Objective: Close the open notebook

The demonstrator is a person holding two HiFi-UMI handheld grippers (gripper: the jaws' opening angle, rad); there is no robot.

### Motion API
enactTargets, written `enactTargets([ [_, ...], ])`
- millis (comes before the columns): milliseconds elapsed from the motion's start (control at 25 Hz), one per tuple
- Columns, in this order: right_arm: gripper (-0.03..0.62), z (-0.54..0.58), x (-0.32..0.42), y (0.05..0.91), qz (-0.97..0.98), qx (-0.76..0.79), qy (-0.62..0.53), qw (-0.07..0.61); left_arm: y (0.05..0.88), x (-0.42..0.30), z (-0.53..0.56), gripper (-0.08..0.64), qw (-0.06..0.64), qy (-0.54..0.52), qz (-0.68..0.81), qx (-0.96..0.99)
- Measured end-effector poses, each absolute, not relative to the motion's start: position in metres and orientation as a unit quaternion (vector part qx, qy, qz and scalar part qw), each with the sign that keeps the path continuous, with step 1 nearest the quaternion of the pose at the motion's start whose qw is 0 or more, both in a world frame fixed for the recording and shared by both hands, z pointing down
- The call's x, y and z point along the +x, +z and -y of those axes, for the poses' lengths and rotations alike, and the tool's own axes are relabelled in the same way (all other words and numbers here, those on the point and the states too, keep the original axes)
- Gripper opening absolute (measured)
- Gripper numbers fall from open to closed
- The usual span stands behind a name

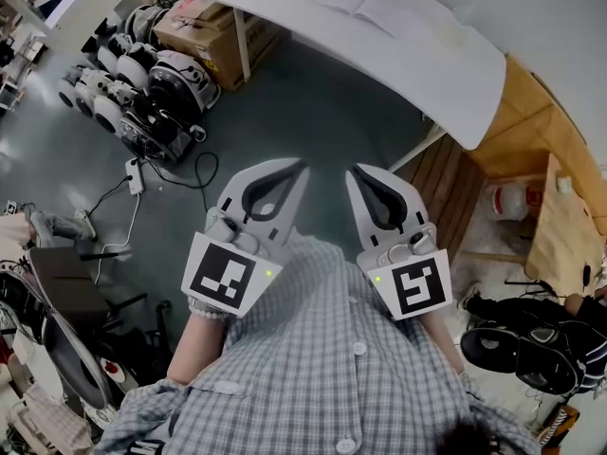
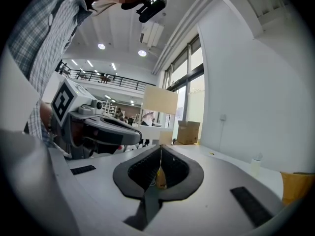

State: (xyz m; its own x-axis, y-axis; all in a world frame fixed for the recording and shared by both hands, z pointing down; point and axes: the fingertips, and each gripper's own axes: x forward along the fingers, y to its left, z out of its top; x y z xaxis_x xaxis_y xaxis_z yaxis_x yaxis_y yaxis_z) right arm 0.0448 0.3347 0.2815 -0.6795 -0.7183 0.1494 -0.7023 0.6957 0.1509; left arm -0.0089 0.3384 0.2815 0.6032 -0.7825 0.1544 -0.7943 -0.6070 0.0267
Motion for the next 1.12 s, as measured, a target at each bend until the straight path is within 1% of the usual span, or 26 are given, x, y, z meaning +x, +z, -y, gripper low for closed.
enactTargets([
  [440,0.022,-0.295,0.049,0.278,0.896,0.430,-0.041,0.108,0.275,-0.014,-0.293,-0.002,0.048,0.057,0.416,0.906],
  [600,0.023,-0.274,0.035,0.279,0.891,0.436,-0.048,0.116,0.277,-0.027,-0.269,-0.002,0.052,0.057,0.408,0.910],
  [800,0.023,-0.249,0.019,0.274,0.885,0.454,-0.032,0.097,0.279,-0.045,-0.241,-0.002,0.054,0.054,0.397,0.915],
  [1120,0.023,-0.210,-0.008,0.272,0.872,0.479,-0.044,0.094,0.275,-0.082,-0.204,-0.002,0.042,0.052,0.385,0.920],
])
